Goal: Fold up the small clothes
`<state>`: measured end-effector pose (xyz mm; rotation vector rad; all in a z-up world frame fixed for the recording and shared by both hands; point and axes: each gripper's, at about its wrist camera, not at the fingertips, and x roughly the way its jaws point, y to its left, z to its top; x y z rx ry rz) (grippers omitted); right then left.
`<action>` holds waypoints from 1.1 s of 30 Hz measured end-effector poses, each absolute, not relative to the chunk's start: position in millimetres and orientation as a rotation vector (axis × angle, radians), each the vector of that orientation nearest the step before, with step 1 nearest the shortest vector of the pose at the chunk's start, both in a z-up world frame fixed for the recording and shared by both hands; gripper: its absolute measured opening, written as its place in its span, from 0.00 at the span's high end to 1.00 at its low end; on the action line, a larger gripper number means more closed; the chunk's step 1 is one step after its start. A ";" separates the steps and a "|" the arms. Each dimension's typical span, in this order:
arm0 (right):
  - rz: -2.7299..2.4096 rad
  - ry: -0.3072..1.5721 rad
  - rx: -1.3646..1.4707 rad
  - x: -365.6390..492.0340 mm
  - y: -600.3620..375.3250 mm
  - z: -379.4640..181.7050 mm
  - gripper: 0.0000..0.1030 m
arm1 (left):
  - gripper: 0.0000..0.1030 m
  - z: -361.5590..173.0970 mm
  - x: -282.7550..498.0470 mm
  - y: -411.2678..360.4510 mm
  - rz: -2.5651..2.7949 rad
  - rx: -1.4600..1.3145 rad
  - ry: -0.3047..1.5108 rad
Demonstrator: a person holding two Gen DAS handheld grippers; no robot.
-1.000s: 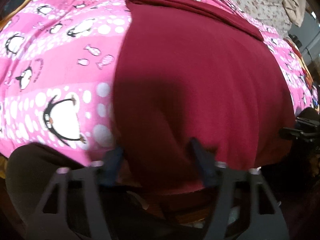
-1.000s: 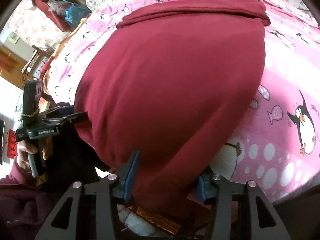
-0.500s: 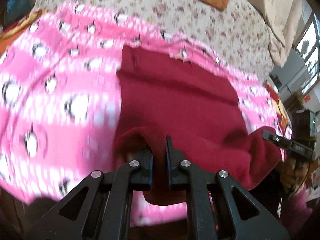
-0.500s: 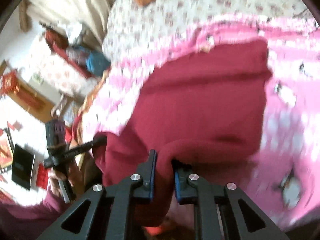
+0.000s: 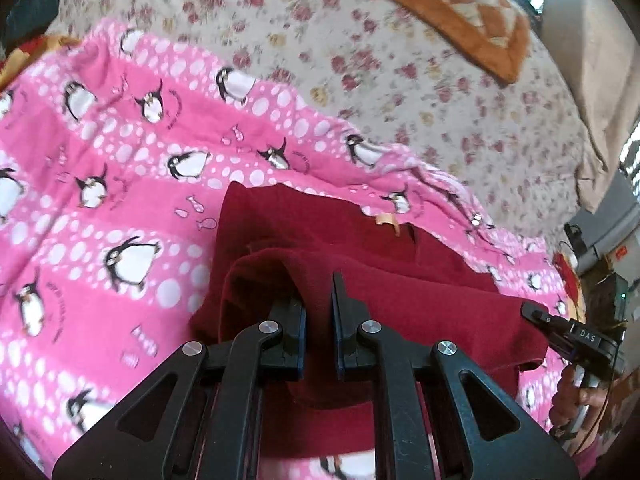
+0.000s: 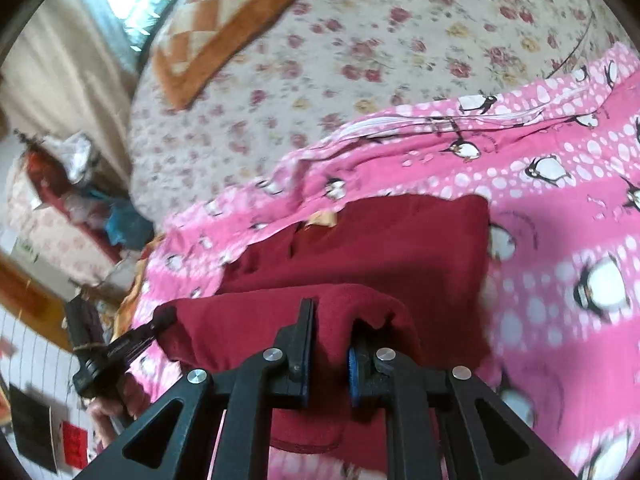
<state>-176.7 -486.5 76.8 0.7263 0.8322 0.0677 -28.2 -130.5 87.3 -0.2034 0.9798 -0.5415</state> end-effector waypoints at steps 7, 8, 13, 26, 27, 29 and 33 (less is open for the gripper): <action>0.103 0.841 0.847 -151.7 -515.3 35.9 0.84 | 0.75 66.8 -4.6 -130.6 -0.566 -0.258 0.985; 0.109 0.827 0.866 -154.7 -520.3 36.5 0.84 | 0.66 67.8 -3.8 -130.5 -0.559 -0.257 0.978; 0.099 0.807 0.662 -156.9 -502.5 64.9 0.81 | 0.44 71.9 -4.8 -117.3 -0.504 -0.269 0.919; 0.267 0.795 0.872 -149.2 -533.4 46.5 0.35 | 0.44 82.1 -7.1 -97.7 -0.645 -0.182 1.008; 0.231 0.788 0.875 -151.4 -538.9 45.2 0.31 | 0.44 84.0 -9.2 -99.1 -0.670 -0.153 1.013; 0.199 0.796 0.908 -153.4 -547.9 40.7 0.31 | 0.44 87.3 -15.3 -103.4 -0.716 -0.100 1.012; 0.292 0.751 0.931 -161.1 -544.7 57.3 0.31 | 0.44 86.9 -30.8 -125.0 -0.837 -0.012 1.033</action>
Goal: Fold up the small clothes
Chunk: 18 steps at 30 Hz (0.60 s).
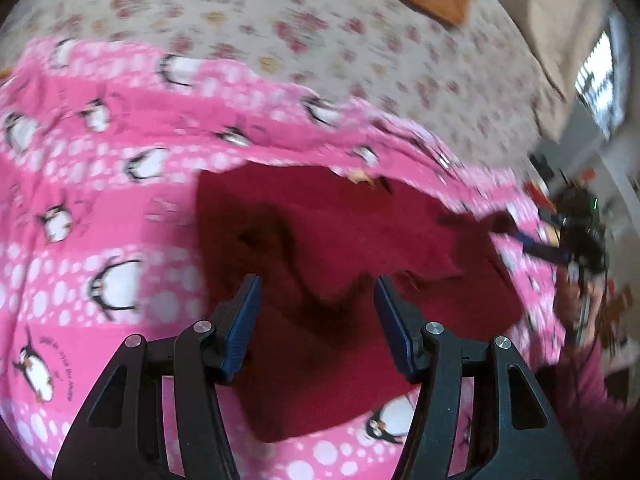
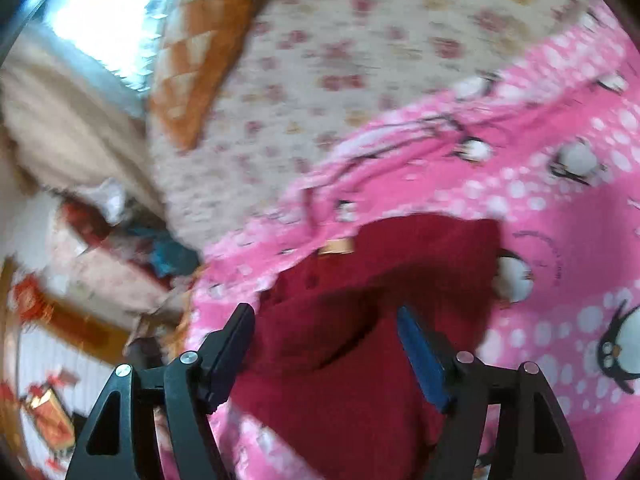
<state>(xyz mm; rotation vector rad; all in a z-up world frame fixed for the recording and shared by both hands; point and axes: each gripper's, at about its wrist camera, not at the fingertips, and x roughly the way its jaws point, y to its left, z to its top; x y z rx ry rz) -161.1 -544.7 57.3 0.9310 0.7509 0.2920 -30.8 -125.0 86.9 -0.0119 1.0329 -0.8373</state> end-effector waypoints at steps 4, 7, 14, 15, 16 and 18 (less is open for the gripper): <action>0.452 0.822 0.671 -166.9 -502.8 81.3 0.31 | 0.44 77.1 -48.5 -151.3 -0.941 0.115 1.074; 0.585 0.905 0.563 -161.2 -466.8 79.0 0.31 | 0.44 68.6 -48.7 -166.0 -0.940 0.145 1.081; 0.163 0.862 0.512 -116.2 -485.9 54.3 0.31 | 0.44 58.8 19.4 -141.5 -0.647 -0.261 1.021; 0.114 0.810 0.585 -115.1 -500.1 53.1 0.31 | 0.44 54.9 25.0 -133.3 -0.626 -0.318 1.035; 0.037 0.761 0.637 -118.8 -514.4 52.0 0.31 | 0.44 52.7 27.0 -129.1 -0.615 -0.334 1.046; -0.071 0.724 0.611 -126.6 -523.3 55.0 0.23 | 0.44 54.8 24.2 -126.1 -0.561 -0.283 1.031</action>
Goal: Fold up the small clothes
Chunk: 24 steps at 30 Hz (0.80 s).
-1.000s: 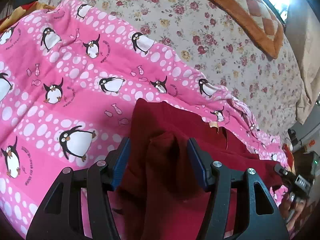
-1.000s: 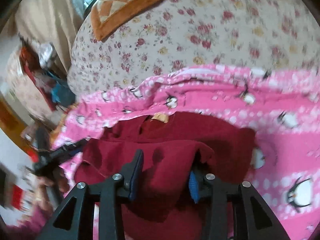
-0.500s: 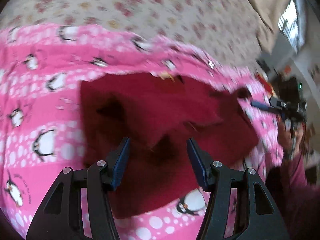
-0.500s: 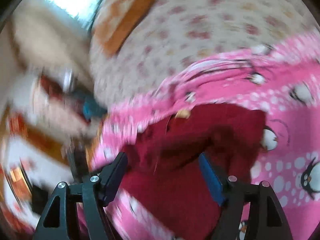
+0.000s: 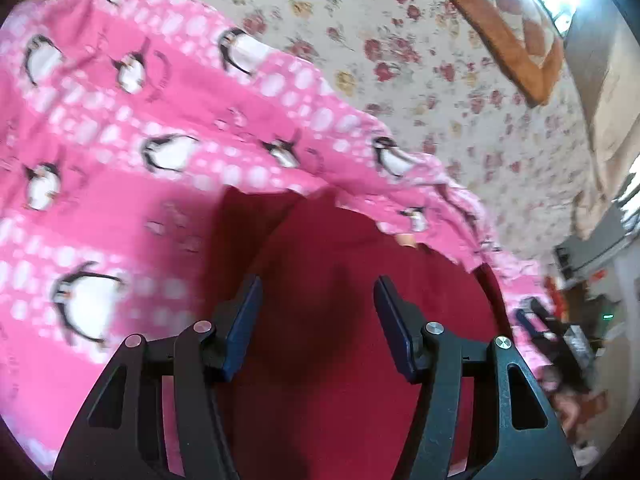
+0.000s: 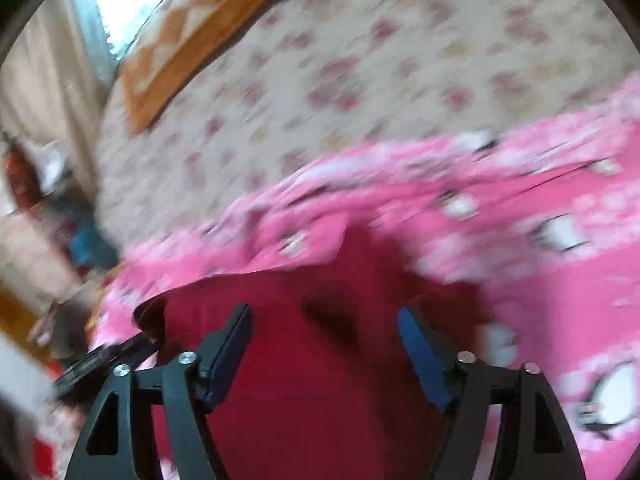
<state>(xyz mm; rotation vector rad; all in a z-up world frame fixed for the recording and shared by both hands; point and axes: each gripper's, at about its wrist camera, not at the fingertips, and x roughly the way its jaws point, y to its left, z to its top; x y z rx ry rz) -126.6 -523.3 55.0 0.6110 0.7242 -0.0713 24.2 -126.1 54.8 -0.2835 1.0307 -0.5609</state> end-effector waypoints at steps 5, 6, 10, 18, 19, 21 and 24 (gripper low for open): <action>0.014 0.731 0.562 -137.7 -515.8 71.8 0.22 | 0.43 62.1 8.7 -122.3 -0.588 -0.216 1.022; 0.018 0.736 0.548 -136.5 -509.4 73.3 0.22 | 0.43 62.8 5.4 -120.3 -0.593 -0.207 1.023; -0.023 0.827 0.443 -153.4 -496.1 73.2 0.22 | 0.43 61.3 -9.8 -117.4 -0.572 -0.130 1.008; -0.282 0.972 0.401 -162.4 -523.1 34.4 0.68 | 0.43 54.7 -25.9 -114.2 -0.498 -0.104 1.066; -0.288 0.968 0.400 -165.6 -522.5 37.7 0.68 | 0.43 56.7 -30.3 -111.5 -0.470 -0.089 1.069; -0.315 0.937 0.413 -175.1 -520.0 48.1 0.68 | 0.43 59.5 -38.2 -104.1 -0.447 -0.100 1.075; -0.326 0.866 0.418 -184.0 -511.3 69.1 0.67 | 0.43 55.5 -49.0 -91.3 -0.437 -0.169 1.107</action>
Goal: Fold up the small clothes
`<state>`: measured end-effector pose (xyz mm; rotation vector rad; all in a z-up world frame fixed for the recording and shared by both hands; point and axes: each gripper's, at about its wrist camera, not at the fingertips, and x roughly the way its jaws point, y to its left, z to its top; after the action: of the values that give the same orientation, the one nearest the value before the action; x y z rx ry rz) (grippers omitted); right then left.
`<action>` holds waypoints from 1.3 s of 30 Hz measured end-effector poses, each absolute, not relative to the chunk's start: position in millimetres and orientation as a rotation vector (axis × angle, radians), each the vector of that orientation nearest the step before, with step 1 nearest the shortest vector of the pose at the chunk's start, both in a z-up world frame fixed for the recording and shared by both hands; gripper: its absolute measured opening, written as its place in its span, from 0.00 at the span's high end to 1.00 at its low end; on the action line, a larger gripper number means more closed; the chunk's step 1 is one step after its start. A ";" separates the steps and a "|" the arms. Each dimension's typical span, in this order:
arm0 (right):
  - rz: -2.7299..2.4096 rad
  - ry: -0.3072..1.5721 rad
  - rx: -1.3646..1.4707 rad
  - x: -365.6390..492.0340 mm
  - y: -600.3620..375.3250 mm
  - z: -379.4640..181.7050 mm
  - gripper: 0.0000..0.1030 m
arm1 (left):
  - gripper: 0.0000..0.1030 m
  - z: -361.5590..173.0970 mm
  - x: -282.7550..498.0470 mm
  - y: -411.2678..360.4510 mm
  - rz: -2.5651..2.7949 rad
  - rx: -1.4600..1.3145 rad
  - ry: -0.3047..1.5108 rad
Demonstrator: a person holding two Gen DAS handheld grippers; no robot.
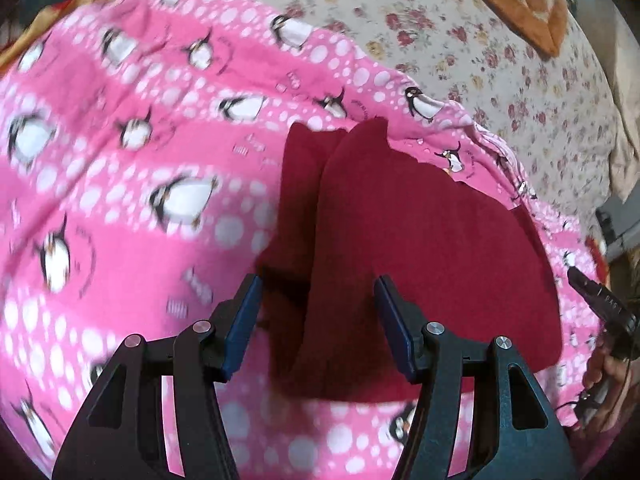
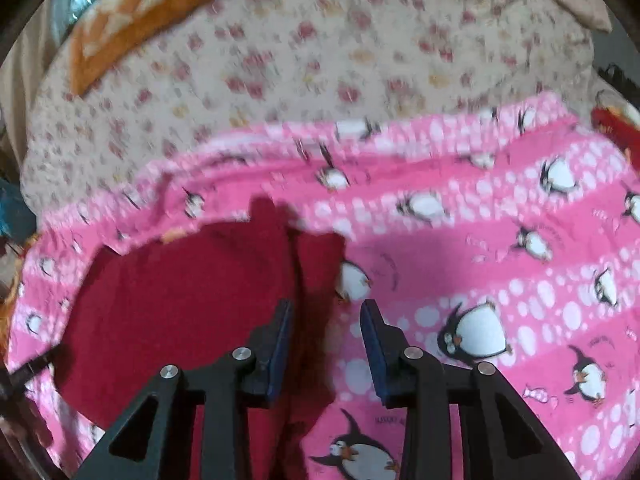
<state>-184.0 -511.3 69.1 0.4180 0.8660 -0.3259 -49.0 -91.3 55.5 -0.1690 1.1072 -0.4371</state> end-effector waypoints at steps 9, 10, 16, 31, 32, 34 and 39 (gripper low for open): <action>-0.255 0.999 0.421 -108.6 -483.9 30.6 0.64 | 0.43 34.1 -59.5 -90.0 -0.400 -0.170 1.109; -0.271 1.020 0.445 -104.0 -490.7 20.9 0.64 | 0.43 34.8 -59.0 -91.2 -0.403 -0.163 1.105; -0.287 1.003 0.412 -88.8 -468.9 49.4 0.58 | 0.42 35.5 -51.4 -92.1 -0.415 -0.149 1.103; 0.128 1.088 0.204 48.3 -262.0 12.4 0.53 | 0.39 29.3 -46.0 -75.3 -0.468 -0.242 1.111; 0.112 1.083 0.182 55.5 -256.4 9.0 0.52 | 0.39 28.9 -44.9 -75.4 -0.469 -0.240 1.111; 0.094 1.105 0.160 68.6 -251.6 2.3 0.52 | 0.39 28.7 -43.1 -73.6 -0.476 -0.250 1.117; 0.087 1.071 0.209 67.6 -257.7 25.5 0.53 | 0.39 26.5 -40.9 -63.0 -0.498 -0.325 1.128</action>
<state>67.6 -257.7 25.5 0.2087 1.0713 0.0867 -40.9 -63.0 26.5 -0.3252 1.1284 -0.4978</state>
